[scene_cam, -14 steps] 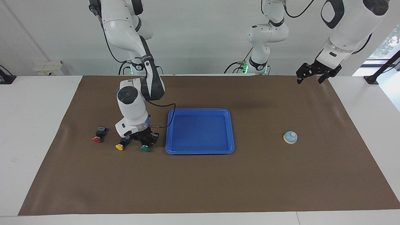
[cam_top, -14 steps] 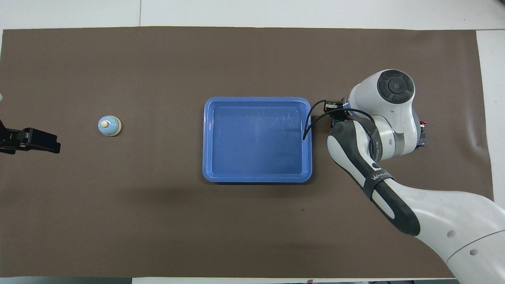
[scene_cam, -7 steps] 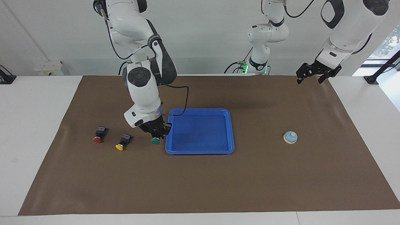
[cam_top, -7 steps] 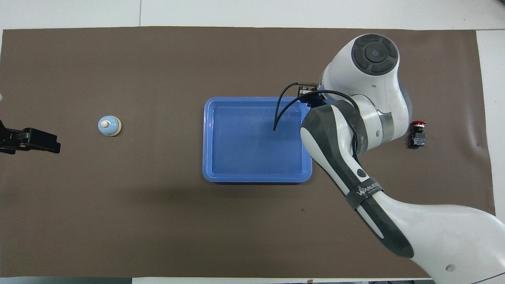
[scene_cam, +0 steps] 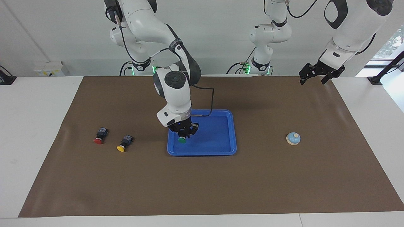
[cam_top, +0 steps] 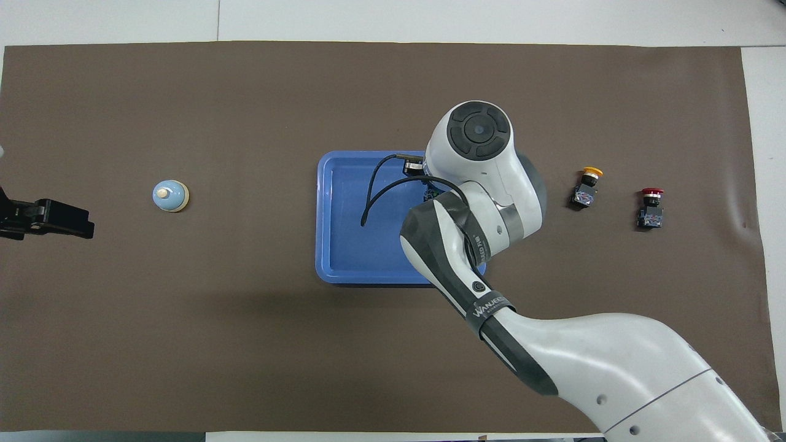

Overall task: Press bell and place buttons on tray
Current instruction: 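Lower the green button into the tray and open the right gripper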

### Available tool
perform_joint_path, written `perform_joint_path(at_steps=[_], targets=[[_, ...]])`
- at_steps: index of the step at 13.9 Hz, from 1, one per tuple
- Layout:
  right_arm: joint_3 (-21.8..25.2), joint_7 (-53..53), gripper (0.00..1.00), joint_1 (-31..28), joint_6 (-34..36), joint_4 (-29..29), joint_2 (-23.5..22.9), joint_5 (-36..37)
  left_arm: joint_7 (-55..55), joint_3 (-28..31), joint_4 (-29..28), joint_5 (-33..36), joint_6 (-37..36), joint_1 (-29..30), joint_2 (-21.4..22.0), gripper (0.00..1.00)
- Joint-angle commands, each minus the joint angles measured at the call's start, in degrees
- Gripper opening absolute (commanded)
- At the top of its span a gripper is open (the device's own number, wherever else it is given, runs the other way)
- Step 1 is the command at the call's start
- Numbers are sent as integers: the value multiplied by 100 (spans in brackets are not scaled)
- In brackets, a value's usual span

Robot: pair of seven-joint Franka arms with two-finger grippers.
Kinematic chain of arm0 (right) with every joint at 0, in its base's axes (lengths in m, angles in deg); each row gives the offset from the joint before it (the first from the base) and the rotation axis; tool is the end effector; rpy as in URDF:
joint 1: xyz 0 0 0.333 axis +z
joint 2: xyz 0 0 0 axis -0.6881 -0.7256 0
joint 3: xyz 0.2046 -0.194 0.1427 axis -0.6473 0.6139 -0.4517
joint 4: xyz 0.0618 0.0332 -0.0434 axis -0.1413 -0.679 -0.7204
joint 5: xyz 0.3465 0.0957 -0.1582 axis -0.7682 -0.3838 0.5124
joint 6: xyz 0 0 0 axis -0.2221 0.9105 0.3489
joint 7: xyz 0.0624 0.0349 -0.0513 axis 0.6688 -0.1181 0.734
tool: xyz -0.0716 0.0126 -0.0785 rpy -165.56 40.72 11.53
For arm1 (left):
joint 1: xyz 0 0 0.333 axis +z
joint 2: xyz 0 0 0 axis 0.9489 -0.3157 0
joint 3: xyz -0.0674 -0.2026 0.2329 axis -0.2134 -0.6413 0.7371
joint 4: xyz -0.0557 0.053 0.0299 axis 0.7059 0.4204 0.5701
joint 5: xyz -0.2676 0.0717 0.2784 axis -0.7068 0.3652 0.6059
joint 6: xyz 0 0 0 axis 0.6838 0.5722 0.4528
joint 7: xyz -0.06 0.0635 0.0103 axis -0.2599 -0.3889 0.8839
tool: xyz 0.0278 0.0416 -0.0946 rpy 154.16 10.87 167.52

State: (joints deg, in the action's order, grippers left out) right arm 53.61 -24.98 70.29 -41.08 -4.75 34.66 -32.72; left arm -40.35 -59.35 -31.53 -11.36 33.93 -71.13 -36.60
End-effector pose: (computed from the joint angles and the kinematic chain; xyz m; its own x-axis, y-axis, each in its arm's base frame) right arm 0.6143 0.3130 0.3409 0.9742 -0.2180 0.0592 -0.2155 -0.9754 -0.0454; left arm 0.5155 -0.0135 0.5939 0.9934 -0.0593 -0.0982 -0.0591 -0.9982 0.0051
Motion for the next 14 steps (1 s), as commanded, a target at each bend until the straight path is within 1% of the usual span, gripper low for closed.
perform_joint_path(at_steps=[1, 4, 6, 7, 8, 9, 10, 11, 14], targets=[[15, -70, 0, -9, -569, -400, -43, 11, -31, 8, 48, -7, -53, 6, 15, 100], [15, -70, 0, 8, -1114, -883, 62, 11, -31, 17, 48, -7, -53, 6, 24, 100], [15, -79, 0, 9, -1134, -946, 80, 2, -31, 17, 48, -7, -53, 6, 24, 100], [15, -105, 16, -26, -1125, -937, 80, 2, -31, 8, 48, -7, -53, 6, 24, 100], [15, -114, 19, -53, -1081, -911, 71, -7, -31, 17, 48, -7, -53, 6, 15, 100], [15, -114, 65, -88, -1046, -876, 71, -7, -31, 17, 48, -7, -53, 6, 24, 100], [24, -140, 100, -97, -1019, -841, 71, -33, -31, 17, 48, -7, -53, 6, 24, 100], [33, -245, 100, -88, -923, -762, 71, -50, -31, 17, 48, -7, -53, 6, 24, 100], [59, -430, 100, -202, -186, -218, 97, -94, -31, 17, 48, -7, -53, 6, 15, 100]])
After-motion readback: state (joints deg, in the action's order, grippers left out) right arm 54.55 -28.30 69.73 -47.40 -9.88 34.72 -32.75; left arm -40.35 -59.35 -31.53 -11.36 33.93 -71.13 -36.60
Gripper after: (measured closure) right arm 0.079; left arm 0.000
